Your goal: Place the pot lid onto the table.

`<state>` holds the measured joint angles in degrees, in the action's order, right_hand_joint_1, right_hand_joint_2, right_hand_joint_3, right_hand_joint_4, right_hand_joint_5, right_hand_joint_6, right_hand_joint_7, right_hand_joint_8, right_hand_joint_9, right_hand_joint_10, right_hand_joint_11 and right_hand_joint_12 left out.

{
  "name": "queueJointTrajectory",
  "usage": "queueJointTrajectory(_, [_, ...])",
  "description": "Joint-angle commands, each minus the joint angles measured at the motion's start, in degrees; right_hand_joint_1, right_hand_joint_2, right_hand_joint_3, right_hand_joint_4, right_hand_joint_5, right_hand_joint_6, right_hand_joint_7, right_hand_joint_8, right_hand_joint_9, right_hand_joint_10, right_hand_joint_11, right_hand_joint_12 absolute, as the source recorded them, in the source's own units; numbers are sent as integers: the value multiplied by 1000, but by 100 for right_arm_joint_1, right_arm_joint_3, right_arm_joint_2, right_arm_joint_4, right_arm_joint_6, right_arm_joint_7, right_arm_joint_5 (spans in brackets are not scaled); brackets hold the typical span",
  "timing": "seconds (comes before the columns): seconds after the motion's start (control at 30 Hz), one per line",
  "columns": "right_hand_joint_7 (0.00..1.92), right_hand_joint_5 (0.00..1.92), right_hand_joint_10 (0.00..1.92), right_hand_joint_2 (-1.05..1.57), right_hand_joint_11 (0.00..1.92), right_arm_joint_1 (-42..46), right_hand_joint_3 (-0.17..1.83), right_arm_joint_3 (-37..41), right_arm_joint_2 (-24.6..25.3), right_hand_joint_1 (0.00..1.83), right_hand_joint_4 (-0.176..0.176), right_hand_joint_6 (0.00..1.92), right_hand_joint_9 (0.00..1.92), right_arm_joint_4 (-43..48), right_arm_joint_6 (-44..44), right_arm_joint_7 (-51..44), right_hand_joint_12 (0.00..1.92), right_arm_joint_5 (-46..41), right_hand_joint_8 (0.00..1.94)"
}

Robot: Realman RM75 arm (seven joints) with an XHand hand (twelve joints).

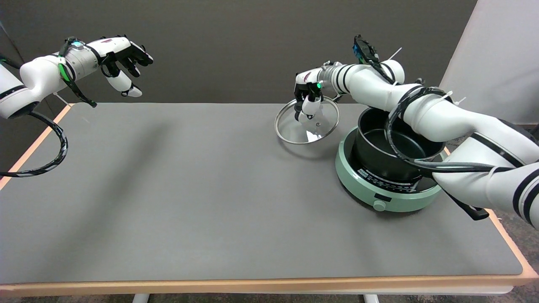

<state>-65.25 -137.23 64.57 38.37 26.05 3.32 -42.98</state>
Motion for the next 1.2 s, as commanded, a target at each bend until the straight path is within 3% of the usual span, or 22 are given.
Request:
queueJointTrajectory(0.03, [972,804,1420,949,699,198,457,599,158,1214,-58,1222,887,-411,-407,9,1345,385,1261])
queueJointTrajectory(0.3, [973,802,1418,952,697,425,449,1367,198,1216,-63,1220,891,-560,-686,9,1347,691,1260])
queueJointTrajectory(0.7, [970,801,1436,957,695,409,443,1419,346,1219,-75,1212,891,-1234,-1033,9,1377,883,1275])
queueJointTrajectory(1.2, [963,791,1446,992,676,385,379,1395,402,1221,-96,1195,896,-1249,-1136,9,1439,835,1284])
